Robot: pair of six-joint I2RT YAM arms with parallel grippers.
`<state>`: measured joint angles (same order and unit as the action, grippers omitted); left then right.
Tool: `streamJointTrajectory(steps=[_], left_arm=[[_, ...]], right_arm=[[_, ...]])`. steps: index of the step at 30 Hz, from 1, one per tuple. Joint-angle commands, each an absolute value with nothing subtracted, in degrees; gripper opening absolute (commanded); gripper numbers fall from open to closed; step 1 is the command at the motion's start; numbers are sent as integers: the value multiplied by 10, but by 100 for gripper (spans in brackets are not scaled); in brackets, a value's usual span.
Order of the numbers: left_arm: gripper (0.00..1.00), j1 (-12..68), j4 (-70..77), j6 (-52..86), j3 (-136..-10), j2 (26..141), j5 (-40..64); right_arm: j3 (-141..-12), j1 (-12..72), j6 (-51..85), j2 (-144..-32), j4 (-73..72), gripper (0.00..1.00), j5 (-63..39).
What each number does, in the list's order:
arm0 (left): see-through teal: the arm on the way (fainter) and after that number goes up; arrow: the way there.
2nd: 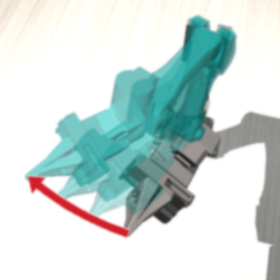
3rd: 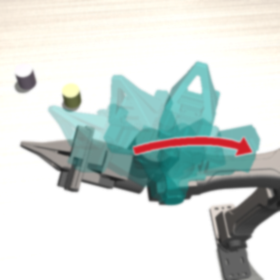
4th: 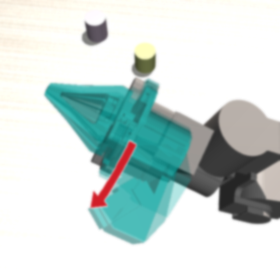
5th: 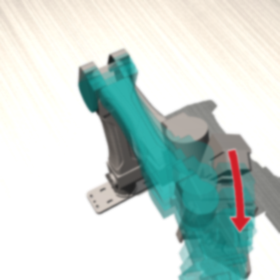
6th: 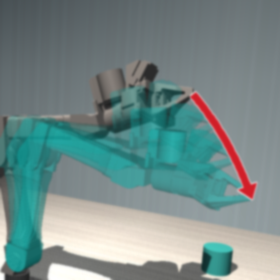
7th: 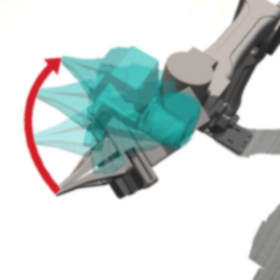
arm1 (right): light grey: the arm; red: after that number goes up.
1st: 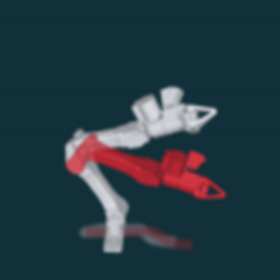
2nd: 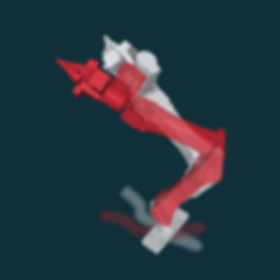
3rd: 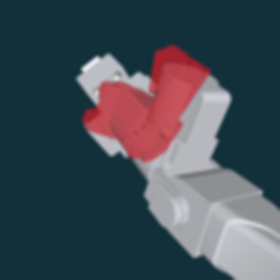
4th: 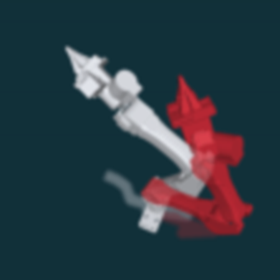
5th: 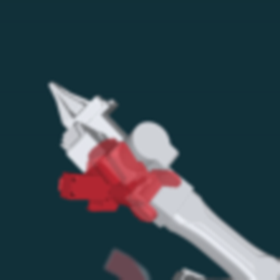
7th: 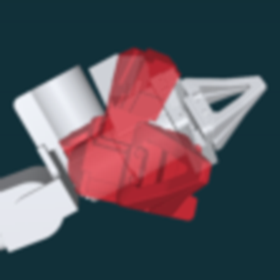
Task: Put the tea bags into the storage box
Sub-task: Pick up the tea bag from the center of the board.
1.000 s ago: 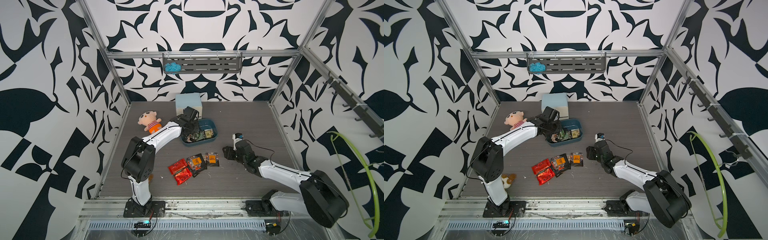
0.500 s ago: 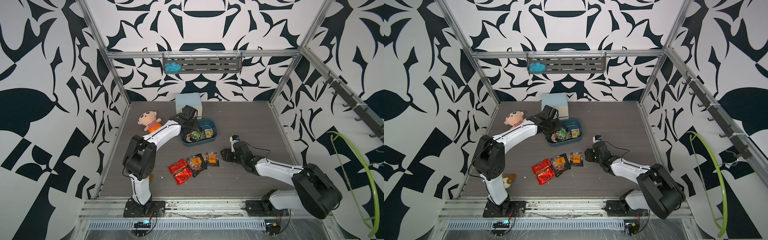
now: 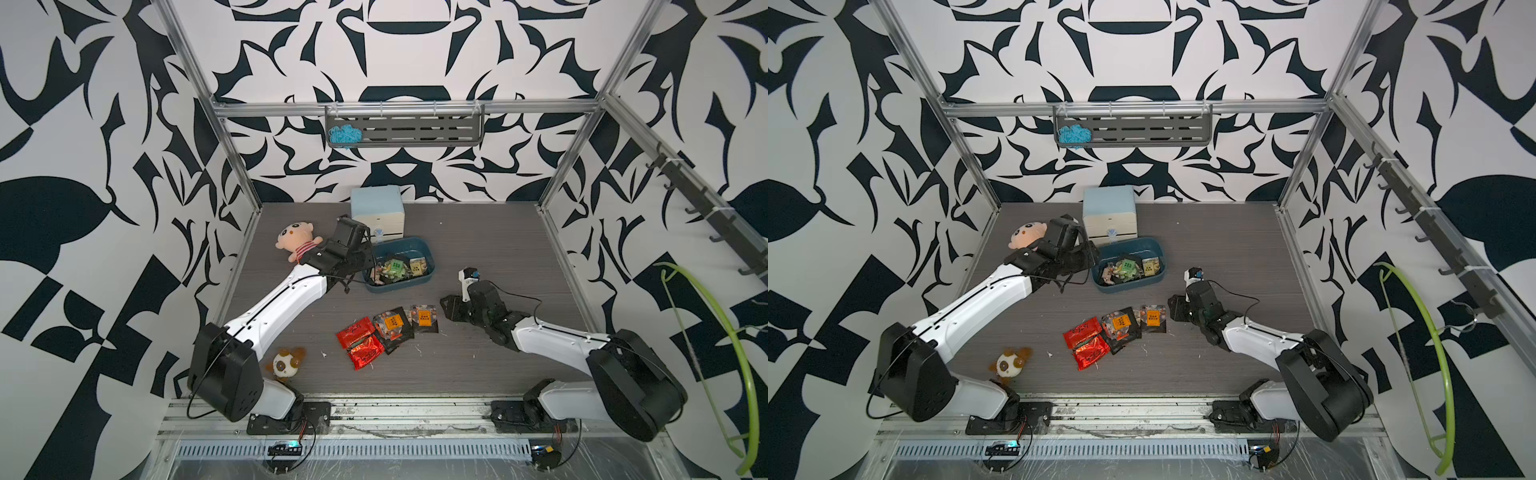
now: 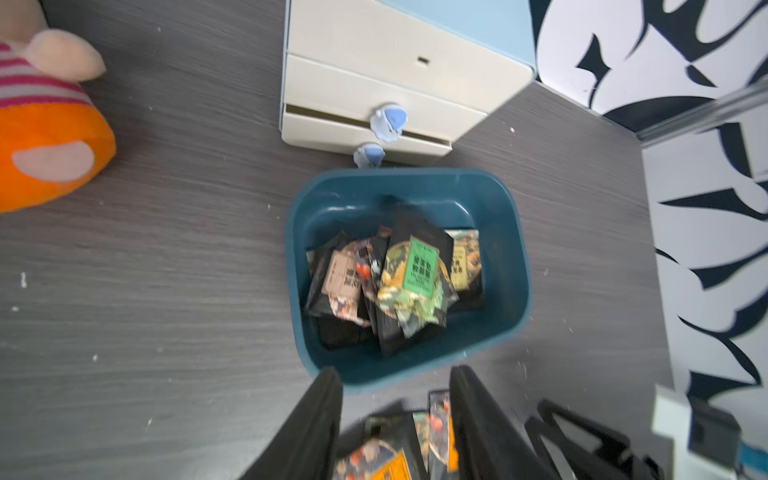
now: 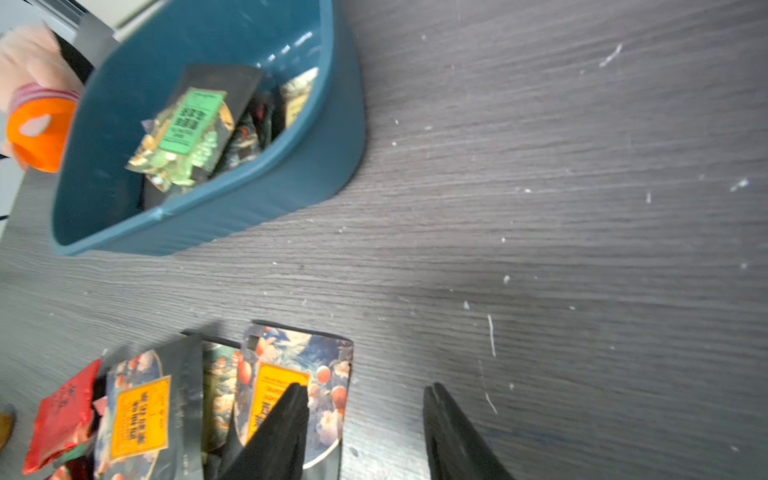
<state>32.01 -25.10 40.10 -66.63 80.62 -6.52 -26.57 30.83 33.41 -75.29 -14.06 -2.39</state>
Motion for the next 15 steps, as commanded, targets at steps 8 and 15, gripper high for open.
streamJointTrajectory(steps=[8, 15], left_arm=[[48, 451, -210, 470, -559, 721, -56], [43, 517, -178, 501, -542, 766, -56]], right_arm=[[-245, 308, 319, -691, -171, 48, -23], [-264, 308, 303, -679, -117, 47, -52]])
